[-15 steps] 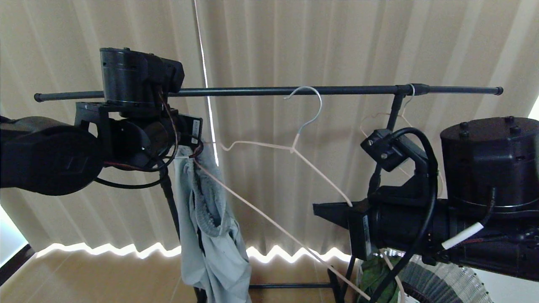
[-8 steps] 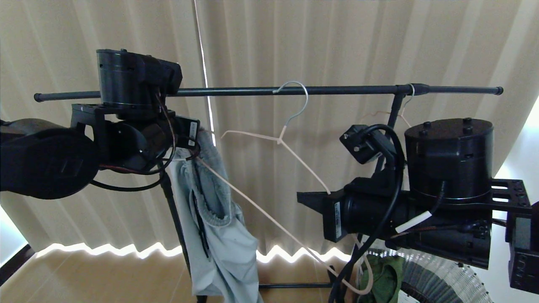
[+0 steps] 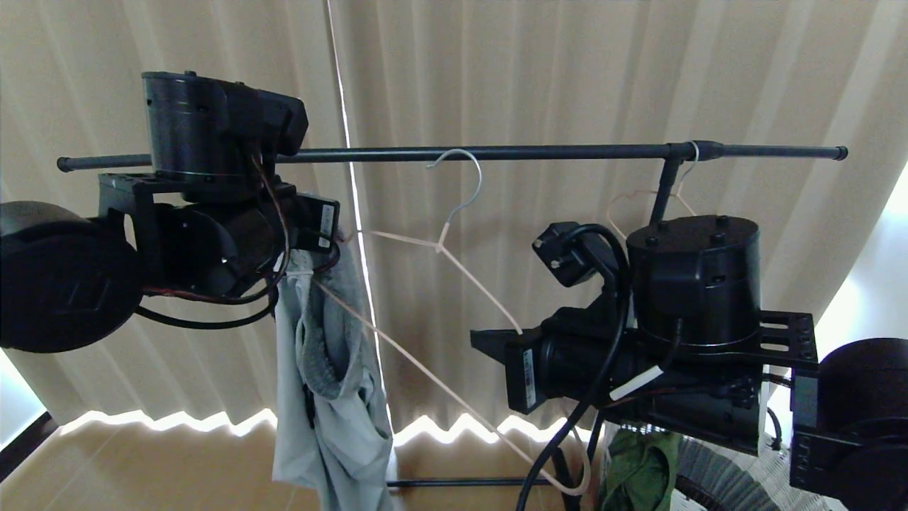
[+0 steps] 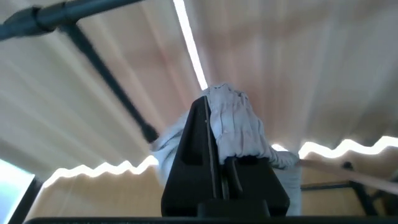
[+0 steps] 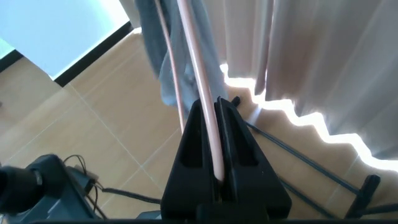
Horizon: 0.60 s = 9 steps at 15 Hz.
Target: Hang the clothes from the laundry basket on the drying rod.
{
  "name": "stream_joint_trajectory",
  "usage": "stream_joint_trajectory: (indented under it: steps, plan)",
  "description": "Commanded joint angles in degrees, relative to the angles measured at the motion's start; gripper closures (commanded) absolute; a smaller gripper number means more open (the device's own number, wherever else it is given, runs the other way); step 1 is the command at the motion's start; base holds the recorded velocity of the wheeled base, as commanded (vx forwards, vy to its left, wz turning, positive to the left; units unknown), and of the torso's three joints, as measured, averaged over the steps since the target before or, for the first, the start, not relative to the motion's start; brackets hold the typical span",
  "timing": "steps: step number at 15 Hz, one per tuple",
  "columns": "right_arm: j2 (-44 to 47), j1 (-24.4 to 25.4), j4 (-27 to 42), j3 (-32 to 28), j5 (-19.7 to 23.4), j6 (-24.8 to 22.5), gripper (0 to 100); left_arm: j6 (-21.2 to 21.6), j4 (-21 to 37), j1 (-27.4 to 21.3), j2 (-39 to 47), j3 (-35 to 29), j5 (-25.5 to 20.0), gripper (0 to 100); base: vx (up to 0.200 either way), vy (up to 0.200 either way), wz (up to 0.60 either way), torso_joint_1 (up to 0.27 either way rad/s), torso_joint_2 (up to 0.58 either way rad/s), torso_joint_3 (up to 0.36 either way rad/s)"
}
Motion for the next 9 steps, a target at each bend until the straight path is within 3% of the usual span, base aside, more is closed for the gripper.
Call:
stream_joint_trajectory:
  steps: [1,9]
  plan:
    - [2.75,-0.08,-0.2,-0.71,-0.02,-0.01,100,0.04,-0.01,-2.85,-2.86,1.36,-0.08,100,0.0,0.0,0.0,0.0,0.0,0.0]
    - [5.91,-0.08,-0.11,-4.05,0.07,-0.01,100,0.13,-0.01,-8.74,-4.79,1.98,-0.52,100,0.0,0.0,0.0,0.0,0.0,0.0]
